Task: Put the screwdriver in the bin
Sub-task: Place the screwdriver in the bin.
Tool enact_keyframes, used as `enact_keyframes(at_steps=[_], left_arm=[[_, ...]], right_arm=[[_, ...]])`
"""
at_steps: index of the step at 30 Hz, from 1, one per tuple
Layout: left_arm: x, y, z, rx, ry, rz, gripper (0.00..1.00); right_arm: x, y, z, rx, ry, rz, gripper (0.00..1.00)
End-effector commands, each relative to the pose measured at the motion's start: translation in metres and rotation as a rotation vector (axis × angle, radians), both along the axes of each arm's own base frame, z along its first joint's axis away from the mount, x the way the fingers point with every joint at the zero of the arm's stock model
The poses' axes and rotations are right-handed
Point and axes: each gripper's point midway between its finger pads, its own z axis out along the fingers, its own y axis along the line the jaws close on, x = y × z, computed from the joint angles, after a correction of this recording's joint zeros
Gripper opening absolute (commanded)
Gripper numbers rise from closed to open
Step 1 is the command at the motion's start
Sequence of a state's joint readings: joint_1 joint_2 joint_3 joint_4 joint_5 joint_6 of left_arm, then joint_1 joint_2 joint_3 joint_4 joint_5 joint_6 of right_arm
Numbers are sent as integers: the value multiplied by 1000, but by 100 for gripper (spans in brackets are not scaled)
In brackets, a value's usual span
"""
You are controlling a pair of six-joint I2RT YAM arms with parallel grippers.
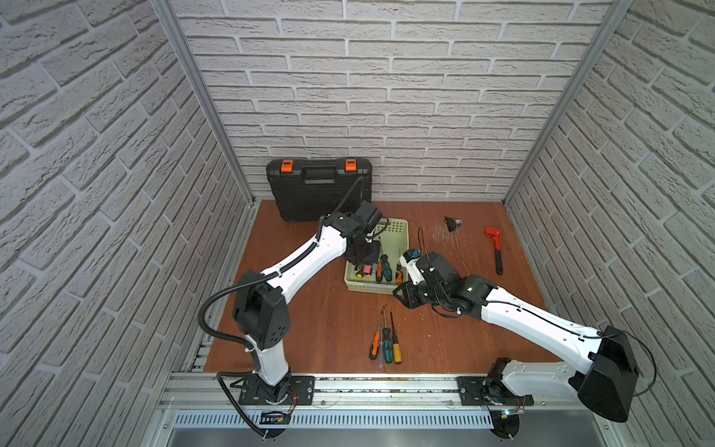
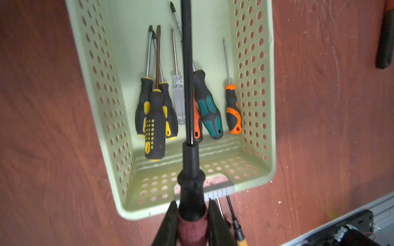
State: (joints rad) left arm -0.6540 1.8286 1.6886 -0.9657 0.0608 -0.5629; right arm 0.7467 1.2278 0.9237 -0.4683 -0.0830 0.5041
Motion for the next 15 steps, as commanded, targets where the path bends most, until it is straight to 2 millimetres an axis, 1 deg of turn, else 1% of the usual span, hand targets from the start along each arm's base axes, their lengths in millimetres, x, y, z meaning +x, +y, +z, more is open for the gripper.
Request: enact_keyframes(at_steps=[1,5,9,15], left_arm=[[18,-15,-10,-22,-3,-83,9],[32,-25,-40,8,42,-94,9],[39,-30,-59,14,84,-85,10],[40,-35,-78,0,114,-65,11]], right_arm=[[-7,-7,1,28,10,-38,39],[-16,-17,-11,8,36,-57,39],[-17,-22,-12,-1,30,-72,39],[-11,-8,-17,21,47,-49,39]])
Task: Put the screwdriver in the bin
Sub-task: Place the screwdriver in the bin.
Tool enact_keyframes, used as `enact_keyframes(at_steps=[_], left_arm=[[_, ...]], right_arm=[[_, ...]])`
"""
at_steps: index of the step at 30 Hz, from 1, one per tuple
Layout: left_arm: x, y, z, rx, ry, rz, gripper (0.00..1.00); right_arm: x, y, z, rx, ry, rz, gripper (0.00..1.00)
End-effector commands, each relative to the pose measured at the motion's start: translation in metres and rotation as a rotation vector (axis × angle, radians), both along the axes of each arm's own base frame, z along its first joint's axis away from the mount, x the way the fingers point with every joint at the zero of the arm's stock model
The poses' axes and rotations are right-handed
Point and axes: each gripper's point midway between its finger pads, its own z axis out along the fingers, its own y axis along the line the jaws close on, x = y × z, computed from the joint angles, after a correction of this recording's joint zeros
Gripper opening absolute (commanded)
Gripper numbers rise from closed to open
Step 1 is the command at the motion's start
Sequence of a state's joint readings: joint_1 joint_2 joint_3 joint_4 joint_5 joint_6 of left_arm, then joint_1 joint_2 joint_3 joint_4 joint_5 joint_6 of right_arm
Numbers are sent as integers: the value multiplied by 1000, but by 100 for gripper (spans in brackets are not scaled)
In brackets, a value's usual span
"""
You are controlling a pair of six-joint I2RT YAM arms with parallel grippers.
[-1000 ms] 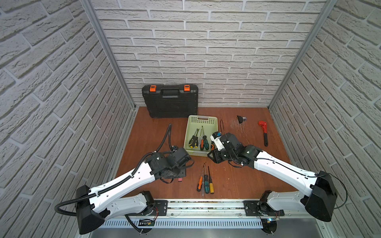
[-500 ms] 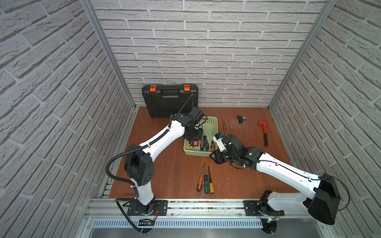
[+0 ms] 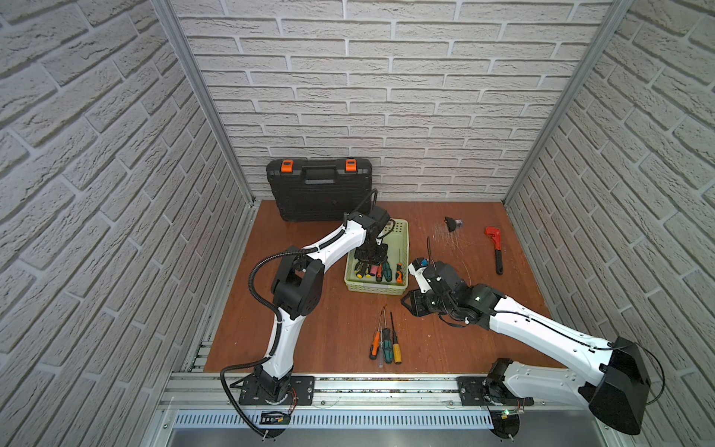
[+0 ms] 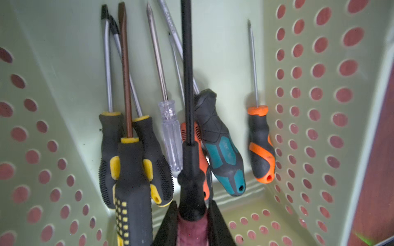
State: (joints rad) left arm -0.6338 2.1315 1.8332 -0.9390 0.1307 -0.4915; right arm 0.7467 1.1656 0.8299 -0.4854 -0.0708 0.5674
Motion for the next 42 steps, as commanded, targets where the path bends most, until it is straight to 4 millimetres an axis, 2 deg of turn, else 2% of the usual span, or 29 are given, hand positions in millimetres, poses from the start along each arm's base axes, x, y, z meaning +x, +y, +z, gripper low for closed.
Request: enact_keyframes(at_steps=[1,8,12,16,24,27,31,35,42], left_arm=[[7,-7,0,-43,-5,9,12],[4,0,-16,-11,15,39,16],[2,-4,-18,-33,30,41,17],[2,-12,-18,-79,46,59,19],[1,-9,-28,-66,76,117,22],[1,-11,-29,-82,78,130,32],[3,-7,-19,-77,42,140,42],[1,-5,0,-96,15,140,44],[-6,4,50,-153,-85,135,44]], right_arm=[[5,13,3,35,-4,13,39],[1,7,-5,25,7,4,39],[1,8,-6,27,8,3,39],[2,9,-5,28,8,5,39],[2,10,3,31,-7,17,39],[0,9,2,29,-7,18,39],[-1,8,4,28,-8,21,40],[-2,7,2,21,0,18,42],[-12,2,-1,-4,37,6,42]])
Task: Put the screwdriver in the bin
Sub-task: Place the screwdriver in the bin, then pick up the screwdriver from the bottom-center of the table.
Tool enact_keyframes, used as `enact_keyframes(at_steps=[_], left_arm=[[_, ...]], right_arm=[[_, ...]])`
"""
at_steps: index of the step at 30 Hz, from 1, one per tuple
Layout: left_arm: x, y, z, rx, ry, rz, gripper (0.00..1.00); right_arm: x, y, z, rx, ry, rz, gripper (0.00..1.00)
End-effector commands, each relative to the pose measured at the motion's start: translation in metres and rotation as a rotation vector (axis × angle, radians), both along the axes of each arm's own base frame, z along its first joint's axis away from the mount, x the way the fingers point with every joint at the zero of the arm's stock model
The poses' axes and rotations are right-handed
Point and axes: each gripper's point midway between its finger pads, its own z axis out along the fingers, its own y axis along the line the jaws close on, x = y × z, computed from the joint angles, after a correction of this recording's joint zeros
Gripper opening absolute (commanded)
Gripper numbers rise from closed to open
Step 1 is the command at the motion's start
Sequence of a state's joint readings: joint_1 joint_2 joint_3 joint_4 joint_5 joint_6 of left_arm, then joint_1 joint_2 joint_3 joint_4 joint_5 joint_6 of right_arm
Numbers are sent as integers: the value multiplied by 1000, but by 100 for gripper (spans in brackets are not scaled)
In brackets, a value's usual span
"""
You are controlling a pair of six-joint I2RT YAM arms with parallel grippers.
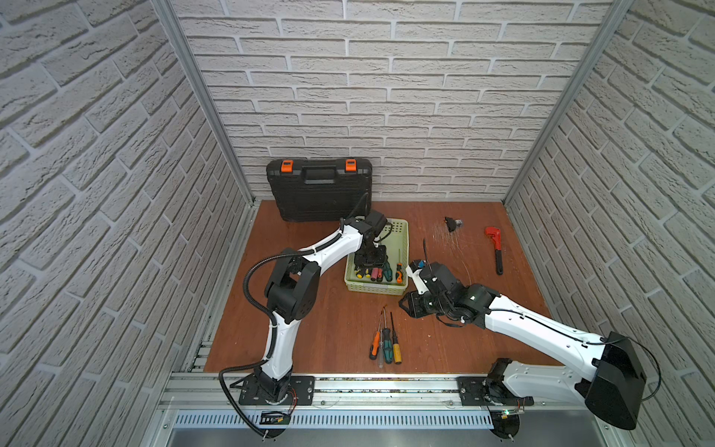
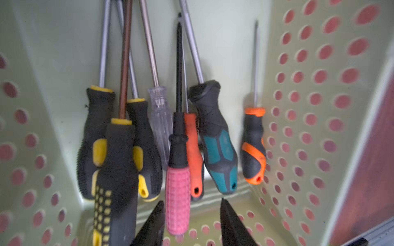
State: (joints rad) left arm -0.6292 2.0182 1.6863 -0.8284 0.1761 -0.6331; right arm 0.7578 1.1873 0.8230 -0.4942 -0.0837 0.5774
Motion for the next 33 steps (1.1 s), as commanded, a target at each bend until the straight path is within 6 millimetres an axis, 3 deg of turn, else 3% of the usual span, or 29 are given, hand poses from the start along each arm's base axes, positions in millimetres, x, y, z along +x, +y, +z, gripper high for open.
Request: enact_keyframes(at_steps=[1,6,16,22,33], left_arm=[[3,5,45,-56,-105,12,44],[-15,17,65,-96,-169,14,44],[-80,88,74,-31,-281,83,44],[-107,121,76,-31,-327,159,48],[-118,139,71,-33,-322,218,50]], right_arm=[[-9,0,10,1,8,-2,42],[-36,-4,2,-94,69,27,42],[-87,14,-38,-152,178,8,42],[-93,31,-64,-200,228,42,43],[-89,33,-80,-274,239,34,45]])
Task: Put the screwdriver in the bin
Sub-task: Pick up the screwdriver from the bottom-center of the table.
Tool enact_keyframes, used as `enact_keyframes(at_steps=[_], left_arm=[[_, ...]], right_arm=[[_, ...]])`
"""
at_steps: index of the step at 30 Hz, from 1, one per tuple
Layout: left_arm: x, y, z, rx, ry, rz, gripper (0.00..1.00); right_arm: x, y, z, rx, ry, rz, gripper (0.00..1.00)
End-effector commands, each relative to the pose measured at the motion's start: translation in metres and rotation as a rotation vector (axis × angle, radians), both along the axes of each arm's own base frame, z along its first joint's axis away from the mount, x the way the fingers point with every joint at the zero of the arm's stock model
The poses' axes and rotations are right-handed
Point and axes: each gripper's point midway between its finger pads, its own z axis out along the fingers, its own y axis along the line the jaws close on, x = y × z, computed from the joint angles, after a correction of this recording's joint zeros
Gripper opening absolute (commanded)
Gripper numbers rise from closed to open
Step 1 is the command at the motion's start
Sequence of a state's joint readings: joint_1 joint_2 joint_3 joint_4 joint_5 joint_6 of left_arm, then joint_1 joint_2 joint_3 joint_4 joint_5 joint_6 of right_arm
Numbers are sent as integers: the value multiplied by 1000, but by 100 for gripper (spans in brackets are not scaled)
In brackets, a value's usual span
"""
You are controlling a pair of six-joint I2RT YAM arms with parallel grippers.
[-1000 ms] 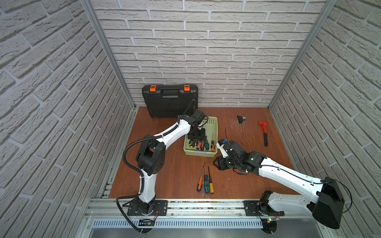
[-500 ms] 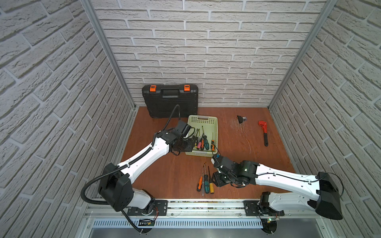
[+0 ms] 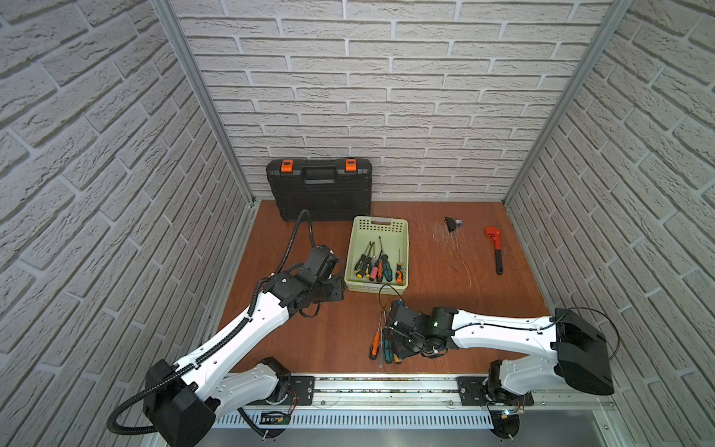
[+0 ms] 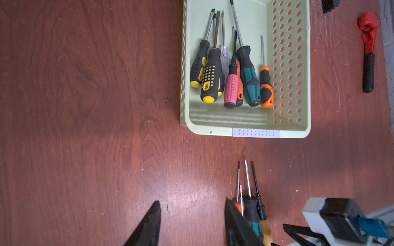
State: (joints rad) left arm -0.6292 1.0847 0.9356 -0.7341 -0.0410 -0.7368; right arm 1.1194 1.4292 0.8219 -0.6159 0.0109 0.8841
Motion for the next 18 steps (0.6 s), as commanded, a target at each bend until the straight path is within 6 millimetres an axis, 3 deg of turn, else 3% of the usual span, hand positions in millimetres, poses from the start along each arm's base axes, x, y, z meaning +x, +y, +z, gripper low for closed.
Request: enact_keyframes(at_steps=[1,18], left_arm=[[2,6,1,5,-18,27,50],[-4,20,2,14,-8,69,50]], right_arm=[[5,7,0,-9,-17,0,45],[7,1,-20,-112,6,-1,41]])
